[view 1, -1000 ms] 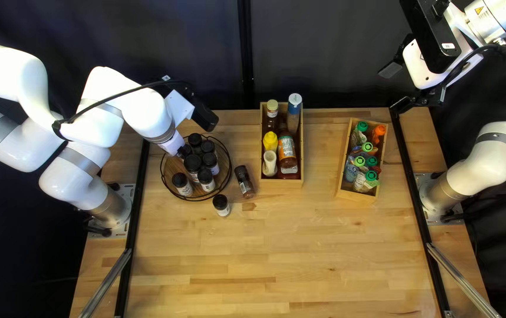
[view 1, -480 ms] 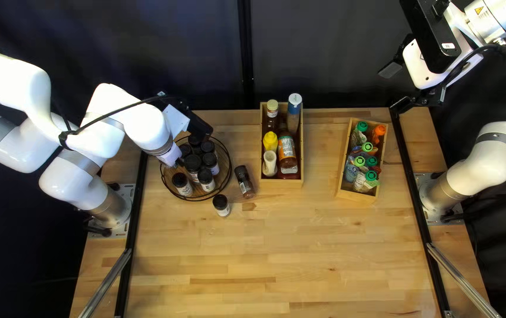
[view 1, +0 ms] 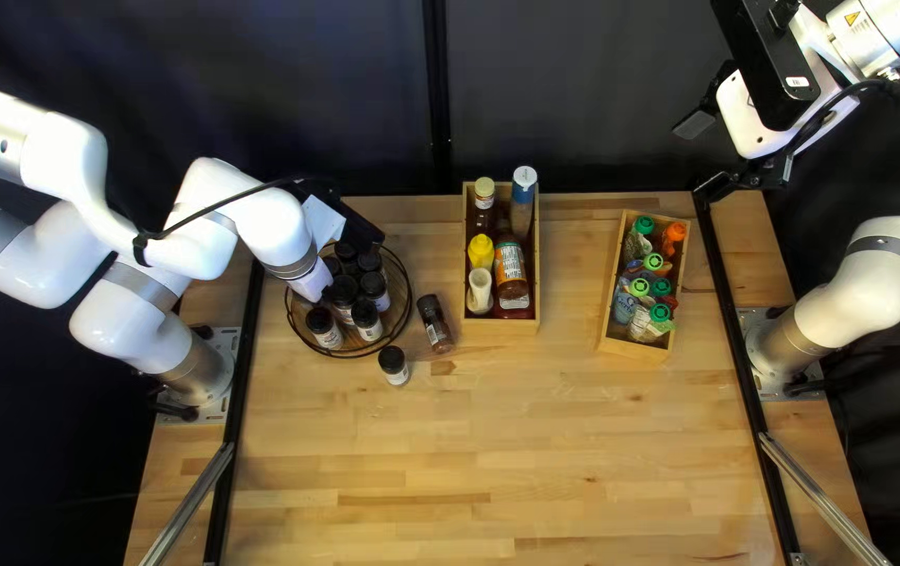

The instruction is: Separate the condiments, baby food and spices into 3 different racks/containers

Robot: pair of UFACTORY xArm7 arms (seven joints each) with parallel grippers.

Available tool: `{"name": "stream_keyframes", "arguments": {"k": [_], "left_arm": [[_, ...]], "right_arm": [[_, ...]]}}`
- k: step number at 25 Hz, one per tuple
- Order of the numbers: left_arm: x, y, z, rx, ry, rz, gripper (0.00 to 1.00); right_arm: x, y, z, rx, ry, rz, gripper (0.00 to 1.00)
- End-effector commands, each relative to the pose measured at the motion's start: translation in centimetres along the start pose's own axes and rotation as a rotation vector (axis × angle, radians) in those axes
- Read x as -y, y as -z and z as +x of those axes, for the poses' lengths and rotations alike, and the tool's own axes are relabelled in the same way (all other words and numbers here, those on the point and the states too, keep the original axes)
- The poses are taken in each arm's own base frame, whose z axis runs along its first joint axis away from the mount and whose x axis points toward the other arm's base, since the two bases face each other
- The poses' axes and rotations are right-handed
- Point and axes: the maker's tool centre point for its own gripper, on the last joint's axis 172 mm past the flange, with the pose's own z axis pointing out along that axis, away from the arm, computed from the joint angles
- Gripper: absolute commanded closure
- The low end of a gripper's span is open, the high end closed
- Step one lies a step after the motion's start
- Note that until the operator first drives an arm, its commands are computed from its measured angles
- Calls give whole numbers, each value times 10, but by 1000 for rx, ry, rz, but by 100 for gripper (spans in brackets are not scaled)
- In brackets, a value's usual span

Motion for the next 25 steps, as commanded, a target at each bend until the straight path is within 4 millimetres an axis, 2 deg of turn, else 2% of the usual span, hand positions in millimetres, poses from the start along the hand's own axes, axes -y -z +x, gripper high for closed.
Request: {"name": "stream_keyframes", "arguments": {"k": [1,3,5,6,7,8,9,13,18,21,23,25], "left_arm": [[-3,-6,1,13,-2,-8,92],[-4,-8,2,18,-4,-14,86],[-4,-8,1,22,-7,-18,66],[-4,-8,1,23,-8,-19,39],[-4,-7,2,24,-12,-22,27],[-5,-7,2,24,-13,-23,4],[-5,-6,2,24,-18,-25,0],[-5,1,3,19,-33,-30,0],[-8,20,4,2,-60,-19,0],[-13,40,1,-16,-98,-1,0],[-24,59,-1,-27,-140,1,0],[-47,81,-3,-40,-228,-17,0]], "right_arm": [[0,0,0,0,0,0,0],[0,0,0,0,0,0,0],[0,0,0,0,0,0,0],[0,0,0,0,0,0,0],[0,0,0,0,0,0,0],[0,0,0,0,0,0,0],[0,0,0,0,0,0,0],[0,0,0,0,0,0,0],[0,0,0,0,0,0,0],[0,0,0,0,0,0,0],[0,0,0,0,0,0,0],[0,0,0,0,0,0,0]]}}
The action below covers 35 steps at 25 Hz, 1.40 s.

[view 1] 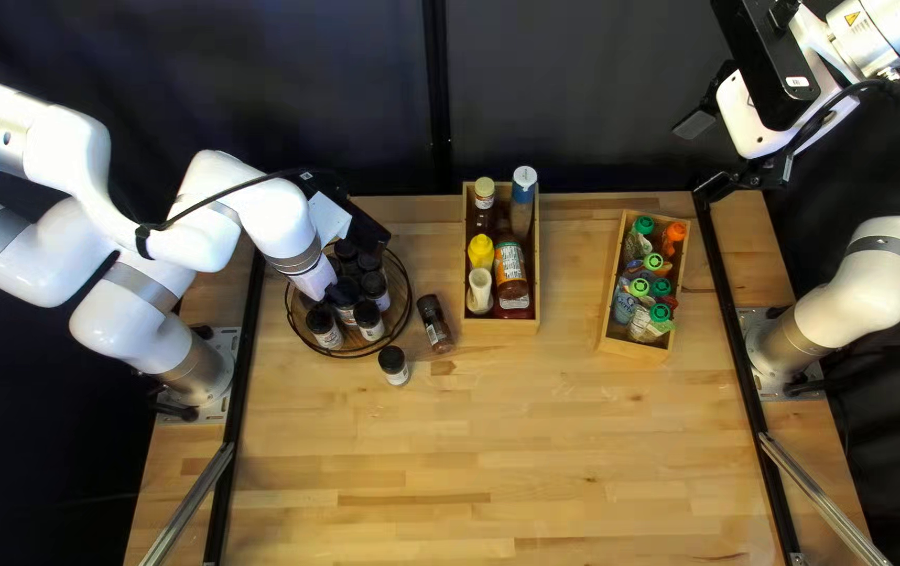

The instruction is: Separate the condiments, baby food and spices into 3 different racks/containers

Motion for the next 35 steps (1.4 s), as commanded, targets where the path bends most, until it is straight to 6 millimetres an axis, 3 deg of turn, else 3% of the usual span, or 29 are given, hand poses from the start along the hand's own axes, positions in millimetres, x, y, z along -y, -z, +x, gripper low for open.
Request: {"name": "stream_keyframes", "arguments": {"k": [1,4,8,13,17,27,35], "left_arm": [[-42,40,-1,-22,-166,-24,0],[-76,54,-2,-28,-355,-71,0],[-112,58,-3,-45,-583,-137,0],[-150,46,-17,-64,-916,-193,0],[-175,22,-18,-90,-1145,-173,0],[-193,-31,-12,-117,-1333,-103,0],[-182,-59,-10,-91,-1328,-59,0]], "right_arm": [[0,0,0,0,0,0,0],[0,0,0,0,0,0,0],[0,0,0,0,0,0,0],[0,0,0,0,0,0,0],[0,0,0,0,0,0,0],[0,0,0,0,0,0,0],[0,0,0,0,0,0,0]]}}
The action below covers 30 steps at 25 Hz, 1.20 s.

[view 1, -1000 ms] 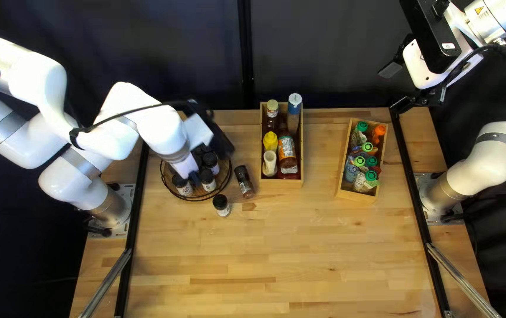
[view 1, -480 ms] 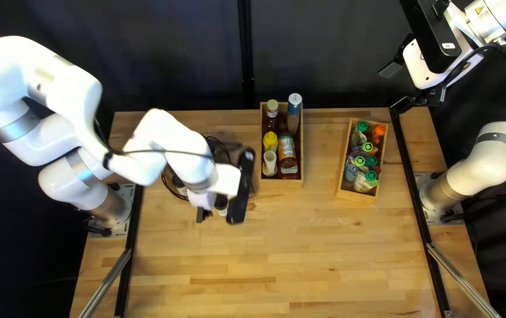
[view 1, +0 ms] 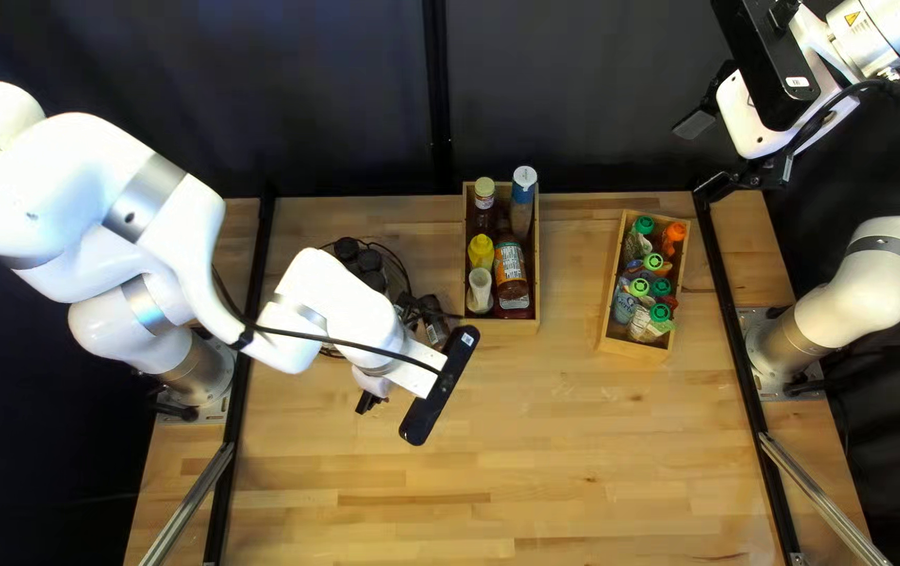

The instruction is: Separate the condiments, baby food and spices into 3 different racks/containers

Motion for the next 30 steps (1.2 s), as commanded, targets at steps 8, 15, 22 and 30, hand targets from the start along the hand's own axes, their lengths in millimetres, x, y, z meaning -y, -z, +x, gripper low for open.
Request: {"name": "stream_keyframes", "arguments": {"k": [8,15,22,30], "left_arm": [[18,-24,-23,39,46,43,0],[20,-23,-27,49,60,36,100],[36,23,-22,46,92,65,100],[85,41,-45,57,192,99,100]], "right_arm": [[0,0,0,0,0,0,0],[0,0,0,0,0,0,0],[0,0,0,0,0,0,0],[0,0,0,0,0,0,0]]}}
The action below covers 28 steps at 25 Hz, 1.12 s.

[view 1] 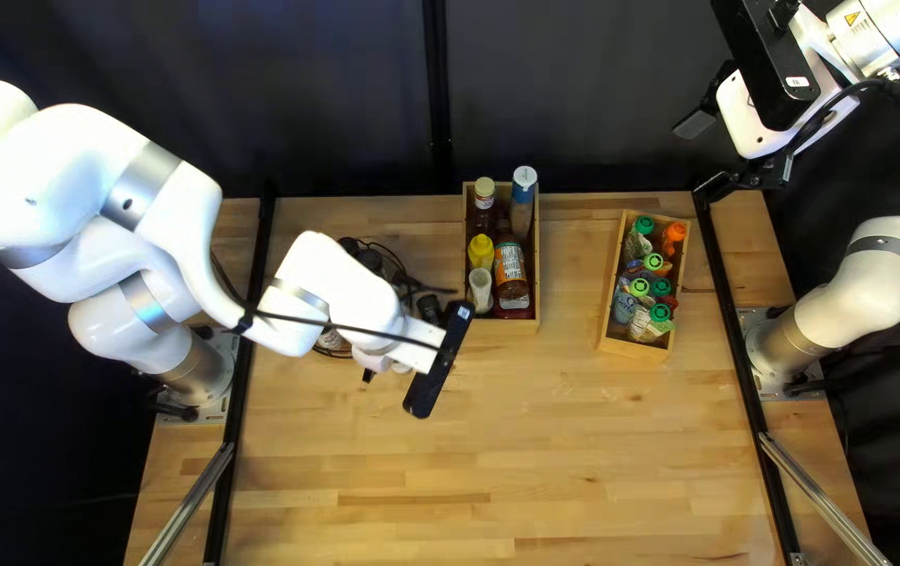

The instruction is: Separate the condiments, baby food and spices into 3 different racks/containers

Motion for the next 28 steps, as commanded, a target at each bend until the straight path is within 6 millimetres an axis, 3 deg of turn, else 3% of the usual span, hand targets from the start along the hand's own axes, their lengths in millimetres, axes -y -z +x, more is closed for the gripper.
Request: {"name": "stream_keyframes", "arguments": {"k": [1,15,28], "left_arm": [[26,1,-13,8,50,8,100],[65,-15,-49,46,161,28,100],[64,-27,-64,91,222,41,100]], "right_arm": [[0,0,0,0,0,0,0],[0,0,0,0,0,0,0],[0,0,0,0,0,0,0]]}}
